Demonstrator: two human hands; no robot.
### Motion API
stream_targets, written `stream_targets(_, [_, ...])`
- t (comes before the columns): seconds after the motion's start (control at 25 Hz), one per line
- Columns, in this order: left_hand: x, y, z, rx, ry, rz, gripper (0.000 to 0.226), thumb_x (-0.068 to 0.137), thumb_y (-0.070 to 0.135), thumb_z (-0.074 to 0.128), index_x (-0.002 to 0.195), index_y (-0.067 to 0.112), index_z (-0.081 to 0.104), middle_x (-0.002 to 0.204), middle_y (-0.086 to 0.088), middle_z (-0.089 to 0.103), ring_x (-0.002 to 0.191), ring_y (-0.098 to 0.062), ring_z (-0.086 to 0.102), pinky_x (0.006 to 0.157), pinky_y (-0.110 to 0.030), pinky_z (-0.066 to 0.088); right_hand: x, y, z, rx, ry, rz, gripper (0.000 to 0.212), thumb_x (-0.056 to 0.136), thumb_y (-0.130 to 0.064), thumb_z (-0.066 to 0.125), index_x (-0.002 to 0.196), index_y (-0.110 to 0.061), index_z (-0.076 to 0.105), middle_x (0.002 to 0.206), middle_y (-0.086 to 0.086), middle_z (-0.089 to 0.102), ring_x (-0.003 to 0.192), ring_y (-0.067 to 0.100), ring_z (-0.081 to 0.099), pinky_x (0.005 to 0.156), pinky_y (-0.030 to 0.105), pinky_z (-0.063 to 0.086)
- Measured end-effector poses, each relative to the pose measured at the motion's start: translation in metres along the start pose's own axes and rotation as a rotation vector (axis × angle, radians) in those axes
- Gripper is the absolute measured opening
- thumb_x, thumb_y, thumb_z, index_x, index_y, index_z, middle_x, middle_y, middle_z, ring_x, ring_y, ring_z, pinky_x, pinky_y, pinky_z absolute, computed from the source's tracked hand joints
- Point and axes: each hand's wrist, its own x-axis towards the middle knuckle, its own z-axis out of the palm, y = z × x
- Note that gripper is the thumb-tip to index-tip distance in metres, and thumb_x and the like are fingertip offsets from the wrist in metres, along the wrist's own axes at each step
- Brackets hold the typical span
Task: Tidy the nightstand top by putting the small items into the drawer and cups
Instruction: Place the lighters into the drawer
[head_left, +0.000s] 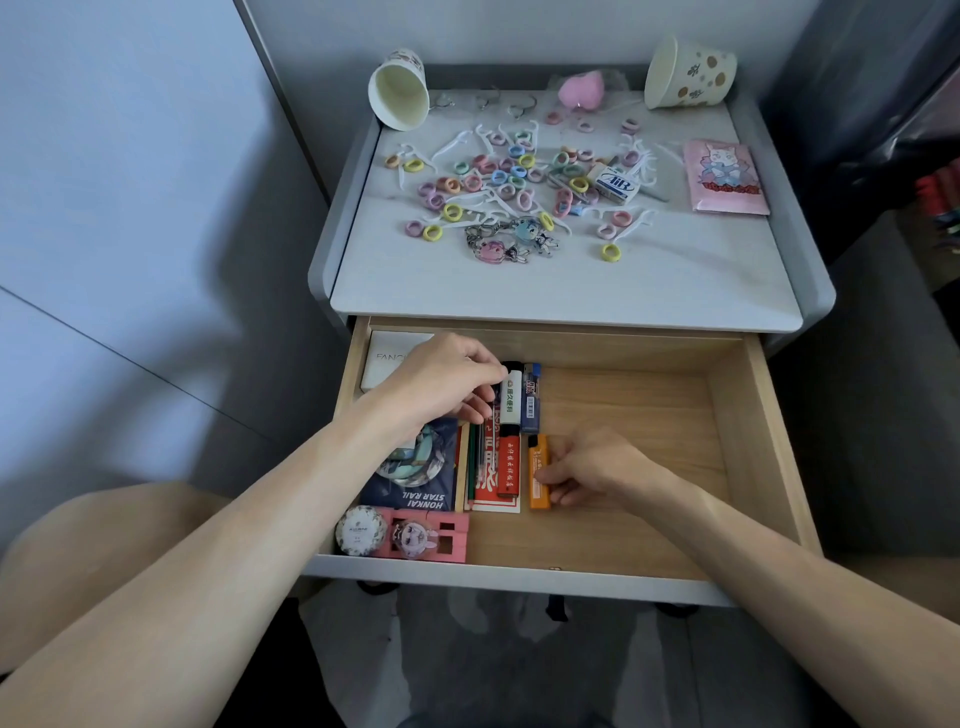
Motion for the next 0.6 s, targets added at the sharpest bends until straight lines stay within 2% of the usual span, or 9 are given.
stream_targets(0.16, [0.0015, 0.0017, -0.0006, -0.012, 0.009, -0.017, 0.01, 0.095, 0.018, 0.066, 0.099, 0.008, 0.068, 0.086, -0.014, 0.071, 0.066, -0.019, 0.068, 0.066, -0.031, 0.06, 0.005, -0.0041, 0.0037, -0.02, 0.016, 0.012, 0.014, 0.084, -0.009, 0.073, 0.083, 0.002, 0.066, 0.082, 0.018, 0.072, 0.064, 0.02, 0.065, 0.066, 0.024, 0.057])
stream_targets(0.24, [0.0017, 0.0015, -0.0004, -0.018, 0.007, -0.019, 0.011, 0.095, 0.017, 0.066, 0.099, 0.008, 0.068, 0.085, -0.014, 0.07, 0.067, -0.019, 0.068, 0.069, -0.033, 0.06, 0.0058, -0.005, 0.0056, -0.047, 0.022, 0.01, 0.015, 0.084, -0.01, 0.073, 0.083, 0.003, 0.066, 0.083, 0.019, 0.072, 0.065, 0.02, 0.066, 0.067, 0.026, 0.058])
stream_targets(0.4, [0.0019, 0.0014, -0.0004, -0.024, 0.01, -0.024, 0.011, 0.095, 0.017, 0.066, 0.1, 0.007, 0.068, 0.086, -0.014, 0.07, 0.067, -0.02, 0.068, 0.069, -0.033, 0.06, 0.0078, -0.007, 0.0075, -0.05, 0.018, 0.031, 0.016, 0.085, -0.011, 0.073, 0.078, 0.001, 0.064, 0.075, 0.016, 0.069, 0.058, 0.017, 0.064, 0.058, 0.022, 0.056])
stream_targets(0.6, [0.0017, 0.0013, -0.0012, -0.006, 0.011, -0.019, 0.012, 0.096, 0.017, 0.065, 0.101, 0.007, 0.068, 0.088, -0.016, 0.071, 0.066, -0.018, 0.068, 0.063, -0.028, 0.06, 0.0075, -0.0066, 0.0087, -0.073, 0.048, 0.017, 0.018, 0.085, -0.012, 0.073, 0.076, -0.001, 0.062, 0.073, 0.015, 0.07, 0.056, 0.016, 0.065, 0.057, 0.023, 0.057])
